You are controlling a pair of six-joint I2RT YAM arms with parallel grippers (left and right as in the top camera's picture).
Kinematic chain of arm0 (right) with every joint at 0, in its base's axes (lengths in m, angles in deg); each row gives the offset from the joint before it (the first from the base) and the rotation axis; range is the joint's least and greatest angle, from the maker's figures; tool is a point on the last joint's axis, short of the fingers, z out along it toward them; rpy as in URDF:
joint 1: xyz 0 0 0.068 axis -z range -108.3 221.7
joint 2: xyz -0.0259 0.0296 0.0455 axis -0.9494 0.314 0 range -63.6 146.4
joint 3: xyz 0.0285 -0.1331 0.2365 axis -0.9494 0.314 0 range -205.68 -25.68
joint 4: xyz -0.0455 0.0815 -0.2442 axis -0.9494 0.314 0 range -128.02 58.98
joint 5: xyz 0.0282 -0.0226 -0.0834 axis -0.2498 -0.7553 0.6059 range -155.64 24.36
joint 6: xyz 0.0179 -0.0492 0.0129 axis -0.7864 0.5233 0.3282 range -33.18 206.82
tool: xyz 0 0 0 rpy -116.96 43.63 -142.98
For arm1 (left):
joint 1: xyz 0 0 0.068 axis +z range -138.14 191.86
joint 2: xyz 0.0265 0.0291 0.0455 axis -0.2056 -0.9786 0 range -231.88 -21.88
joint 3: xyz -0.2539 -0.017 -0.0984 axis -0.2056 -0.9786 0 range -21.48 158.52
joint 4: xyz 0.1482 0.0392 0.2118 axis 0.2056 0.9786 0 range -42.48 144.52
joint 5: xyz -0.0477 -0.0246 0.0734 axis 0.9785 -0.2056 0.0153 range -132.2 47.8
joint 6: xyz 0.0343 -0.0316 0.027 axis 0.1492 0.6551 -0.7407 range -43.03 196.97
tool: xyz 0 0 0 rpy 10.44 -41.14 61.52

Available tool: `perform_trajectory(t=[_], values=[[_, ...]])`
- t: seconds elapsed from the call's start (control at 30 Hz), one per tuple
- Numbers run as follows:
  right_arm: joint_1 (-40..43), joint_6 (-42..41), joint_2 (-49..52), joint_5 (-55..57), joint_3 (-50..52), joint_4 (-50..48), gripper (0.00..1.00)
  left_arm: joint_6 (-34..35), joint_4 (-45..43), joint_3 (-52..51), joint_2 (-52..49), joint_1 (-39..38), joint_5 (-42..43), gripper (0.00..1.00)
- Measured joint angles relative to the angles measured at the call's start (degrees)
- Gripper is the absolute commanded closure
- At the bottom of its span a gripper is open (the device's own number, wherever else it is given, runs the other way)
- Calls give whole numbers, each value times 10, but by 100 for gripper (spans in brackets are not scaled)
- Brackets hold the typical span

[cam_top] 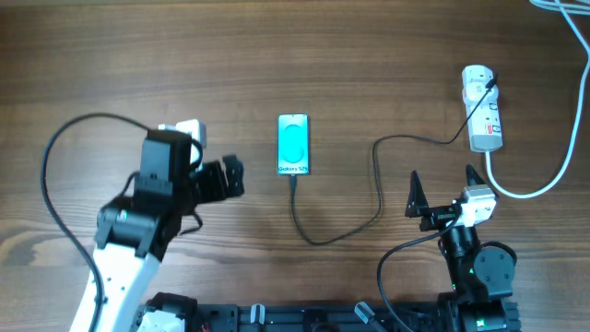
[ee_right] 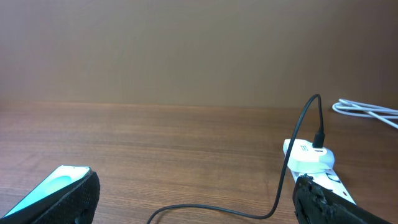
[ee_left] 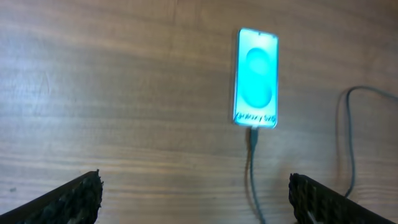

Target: Plug charger to phone and switch on socket

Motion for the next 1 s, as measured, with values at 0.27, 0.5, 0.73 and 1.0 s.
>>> perform_trajectory(t=[0.27,0.5,0.73,1.0], values=[[0,0,0,0,0,0,0,-28,-2,-43,122,1,0,0],[0,0,0,0,0,0,0,-56,-32,-98,244,1,0,0],[0,0,0,0,0,0,0,-61,-170,-219,329,1,12,0],[0,0,0,0,0,0,0,-61,-342,-379,442,1,22,0]])
